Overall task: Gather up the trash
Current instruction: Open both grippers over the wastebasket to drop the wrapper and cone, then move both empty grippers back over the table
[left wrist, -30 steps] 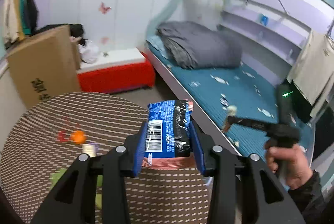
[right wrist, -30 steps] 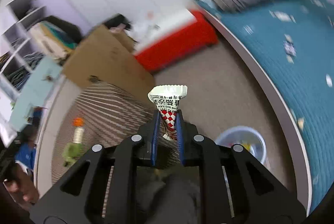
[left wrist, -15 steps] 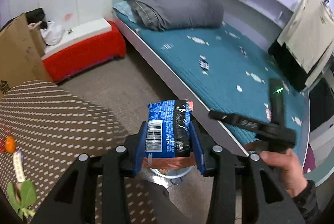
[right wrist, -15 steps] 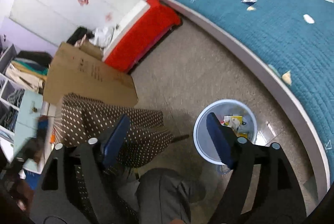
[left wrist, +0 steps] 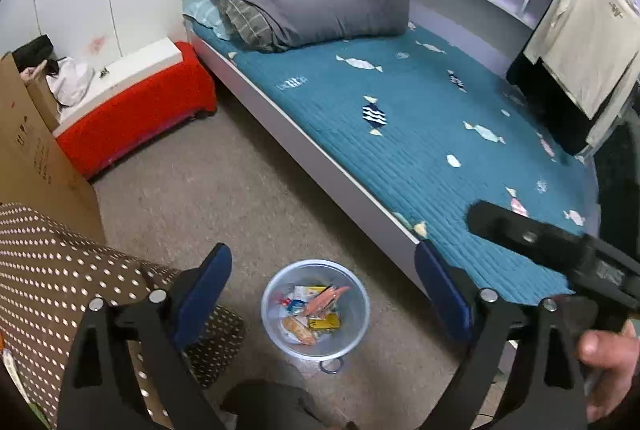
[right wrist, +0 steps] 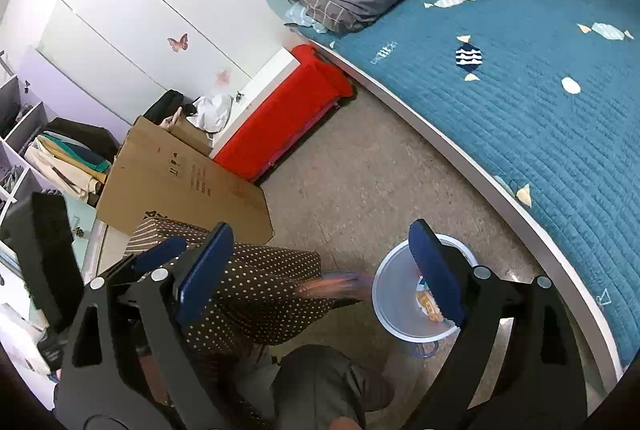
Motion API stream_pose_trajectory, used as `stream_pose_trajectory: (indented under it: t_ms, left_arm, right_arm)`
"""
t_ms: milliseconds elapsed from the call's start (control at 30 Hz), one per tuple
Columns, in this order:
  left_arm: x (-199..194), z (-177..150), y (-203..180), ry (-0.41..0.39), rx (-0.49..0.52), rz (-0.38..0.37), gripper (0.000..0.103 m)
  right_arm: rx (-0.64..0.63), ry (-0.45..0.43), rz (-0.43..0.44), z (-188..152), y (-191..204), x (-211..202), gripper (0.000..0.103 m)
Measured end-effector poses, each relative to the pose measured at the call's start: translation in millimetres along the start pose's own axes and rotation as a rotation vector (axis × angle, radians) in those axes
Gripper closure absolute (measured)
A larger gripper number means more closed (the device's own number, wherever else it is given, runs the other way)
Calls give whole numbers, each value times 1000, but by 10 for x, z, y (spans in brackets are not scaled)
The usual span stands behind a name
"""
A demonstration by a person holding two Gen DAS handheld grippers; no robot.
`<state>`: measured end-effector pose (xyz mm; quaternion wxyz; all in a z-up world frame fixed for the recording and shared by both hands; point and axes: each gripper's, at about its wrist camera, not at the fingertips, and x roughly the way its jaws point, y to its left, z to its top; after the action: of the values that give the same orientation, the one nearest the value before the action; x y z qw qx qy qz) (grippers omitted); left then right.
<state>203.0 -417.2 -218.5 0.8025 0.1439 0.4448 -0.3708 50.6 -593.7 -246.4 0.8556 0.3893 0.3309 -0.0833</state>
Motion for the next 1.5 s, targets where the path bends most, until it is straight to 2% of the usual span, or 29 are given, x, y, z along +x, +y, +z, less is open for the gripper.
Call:
stream_pose_trajectory:
  t_ms: [100,300,500,800,1067,1300,1500]
  left_arm:
    - [-102,5,84,-15,-25,22,10]
    - [-379,-88,217,-60,-33,73,9]
    - [-720,-197,364,-105,-51,95,9]
    - [-1281,-409,481,-195,-71,131,9]
    - [-1751,-679,747,-262,-116,191,8]
    - [-2053,-991,1107,-293,-176,236,8]
    - [-2199,-1341,1427,-290,-203,279,8]
  right_arm:
    - [-11,-2,-5,-25,56,-5,6]
    - [-25,-6,-37,-91,186,9,6]
    - [-65,-7,-24,-136,432,-19,6]
    - [-169,-5,16,-256,1041,-124,6]
    - [-299,17,65,-446,1671,-123,6]
    - [-402,29,89,-640,2171,-131,6]
    - [-476,45,105,-837,2521,-104,6]
